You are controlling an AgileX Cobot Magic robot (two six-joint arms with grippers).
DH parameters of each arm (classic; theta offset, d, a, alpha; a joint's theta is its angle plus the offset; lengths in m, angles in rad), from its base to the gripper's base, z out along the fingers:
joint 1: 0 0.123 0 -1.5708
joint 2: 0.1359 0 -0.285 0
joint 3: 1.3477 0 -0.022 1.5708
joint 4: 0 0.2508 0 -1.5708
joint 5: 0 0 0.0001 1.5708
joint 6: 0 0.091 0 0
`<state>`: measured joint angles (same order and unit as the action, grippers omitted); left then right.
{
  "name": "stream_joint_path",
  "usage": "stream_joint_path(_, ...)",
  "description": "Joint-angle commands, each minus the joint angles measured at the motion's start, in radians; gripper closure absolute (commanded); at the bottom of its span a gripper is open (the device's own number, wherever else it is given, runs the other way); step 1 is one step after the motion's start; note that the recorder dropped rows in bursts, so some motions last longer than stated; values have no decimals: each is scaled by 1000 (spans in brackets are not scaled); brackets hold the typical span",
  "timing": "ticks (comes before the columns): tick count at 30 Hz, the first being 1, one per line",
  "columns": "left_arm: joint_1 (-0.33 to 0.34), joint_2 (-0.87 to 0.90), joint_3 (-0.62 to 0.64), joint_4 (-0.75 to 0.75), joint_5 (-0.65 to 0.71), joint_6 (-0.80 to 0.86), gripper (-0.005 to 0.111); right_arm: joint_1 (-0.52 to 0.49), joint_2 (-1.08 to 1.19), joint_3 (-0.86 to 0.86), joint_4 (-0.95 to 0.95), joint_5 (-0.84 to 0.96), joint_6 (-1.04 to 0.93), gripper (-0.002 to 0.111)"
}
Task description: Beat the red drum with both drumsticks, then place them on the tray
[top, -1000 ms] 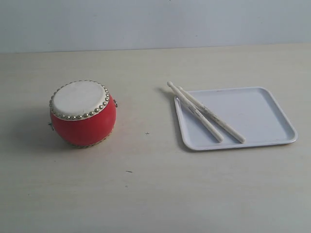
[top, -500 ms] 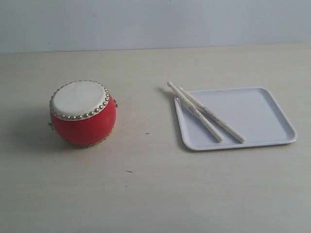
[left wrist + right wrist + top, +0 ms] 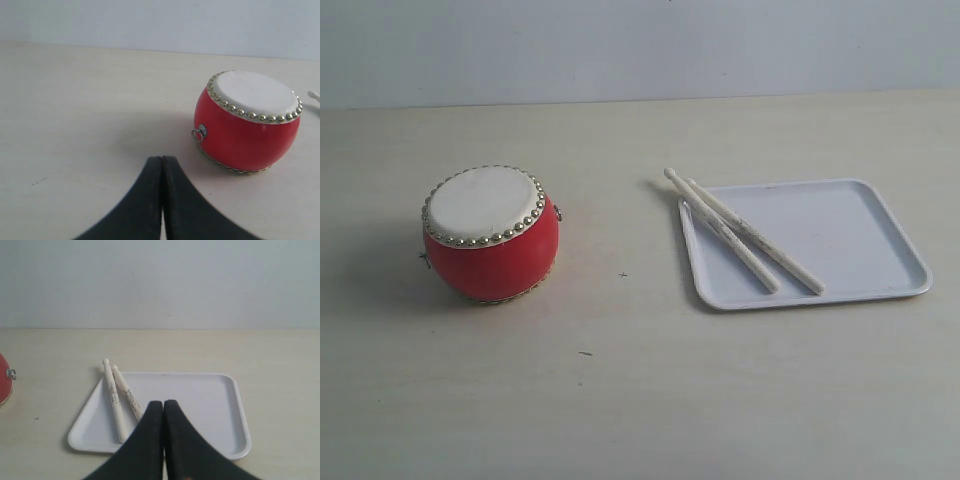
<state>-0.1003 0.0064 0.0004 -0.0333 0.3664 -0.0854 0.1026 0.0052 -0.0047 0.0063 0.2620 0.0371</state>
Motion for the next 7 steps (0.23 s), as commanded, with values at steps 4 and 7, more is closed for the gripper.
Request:
stream_joint_path(4, 1, -6, 0, 4, -9, 1, 107, -9, -5, 5, 0, -1, 0, 108)
stream_joint_path(7, 1, -6, 0, 4, -9, 1, 107, -9, -5, 5, 0, -1, 0, 108)
